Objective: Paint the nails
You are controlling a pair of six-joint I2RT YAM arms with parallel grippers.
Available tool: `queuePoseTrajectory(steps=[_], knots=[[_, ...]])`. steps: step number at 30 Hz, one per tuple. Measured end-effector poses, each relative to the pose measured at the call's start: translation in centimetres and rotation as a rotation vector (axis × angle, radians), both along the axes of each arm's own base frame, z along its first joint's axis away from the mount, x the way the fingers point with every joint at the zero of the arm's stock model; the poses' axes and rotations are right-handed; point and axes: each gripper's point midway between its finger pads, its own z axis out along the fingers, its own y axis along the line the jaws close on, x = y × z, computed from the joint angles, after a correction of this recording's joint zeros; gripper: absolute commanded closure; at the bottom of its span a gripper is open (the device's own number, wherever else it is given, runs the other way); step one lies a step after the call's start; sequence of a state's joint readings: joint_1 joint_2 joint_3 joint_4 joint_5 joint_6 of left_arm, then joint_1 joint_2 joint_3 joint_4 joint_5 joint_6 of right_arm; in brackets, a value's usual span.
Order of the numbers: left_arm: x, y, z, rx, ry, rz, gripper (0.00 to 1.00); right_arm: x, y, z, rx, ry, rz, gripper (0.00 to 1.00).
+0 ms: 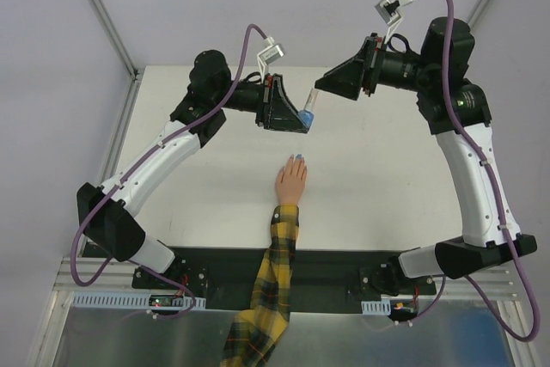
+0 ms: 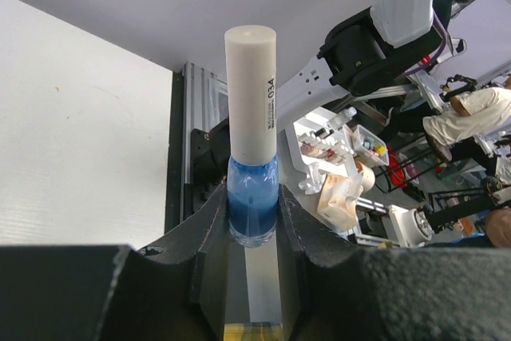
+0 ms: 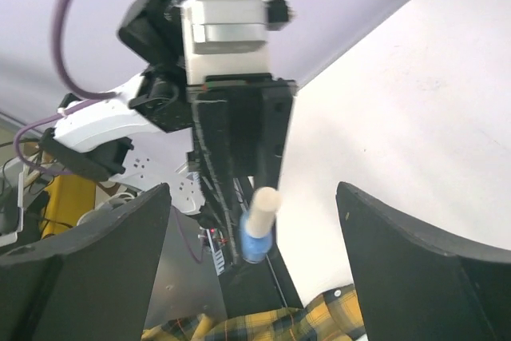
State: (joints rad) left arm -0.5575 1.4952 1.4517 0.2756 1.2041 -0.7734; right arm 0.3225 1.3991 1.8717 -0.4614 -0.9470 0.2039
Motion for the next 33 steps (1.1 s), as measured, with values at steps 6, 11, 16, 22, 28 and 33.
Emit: queuePoseTrajectory(steps=[6, 11, 16, 22, 28, 33], knots=[[-0.5, 0.3, 0.6, -0.016, -0.027, -0.011, 1.00, 0.9, 0.3, -1.5, -0.023, 0.042, -0.009, 0.28], [-0.6, 0.3, 1.0, -0.032, -0.047, -0.019, 1.00, 0.2, 2.2, -2.9, -0.008, 0.093, 0.083, 0.41], [-0.6, 0.3, 1.4, -0.043, -0.055, -0.020, 1.00, -0.6, 3.6, -3.6, 0.013, 0.131, 0.155, 0.63], [0.1, 0.1, 1.3, -0.026, -0.038, 0.021, 1.00, -0.5, 4.1, -3.6, 0.019, 0.115, 0.154, 0.99], [5.5, -0.3, -1.9, 0.119, -0.045, 0.353, 1.00, 4.5, 3.3, -6.8, -0.230, 0.079, -0.405, 0.99], [6.4, -0.8, -1.3, 0.184, -0.154, 0.476, 1.00, 5.5, 1.9, -5.5, -0.400, -0.009, -0.709, 0.99]])
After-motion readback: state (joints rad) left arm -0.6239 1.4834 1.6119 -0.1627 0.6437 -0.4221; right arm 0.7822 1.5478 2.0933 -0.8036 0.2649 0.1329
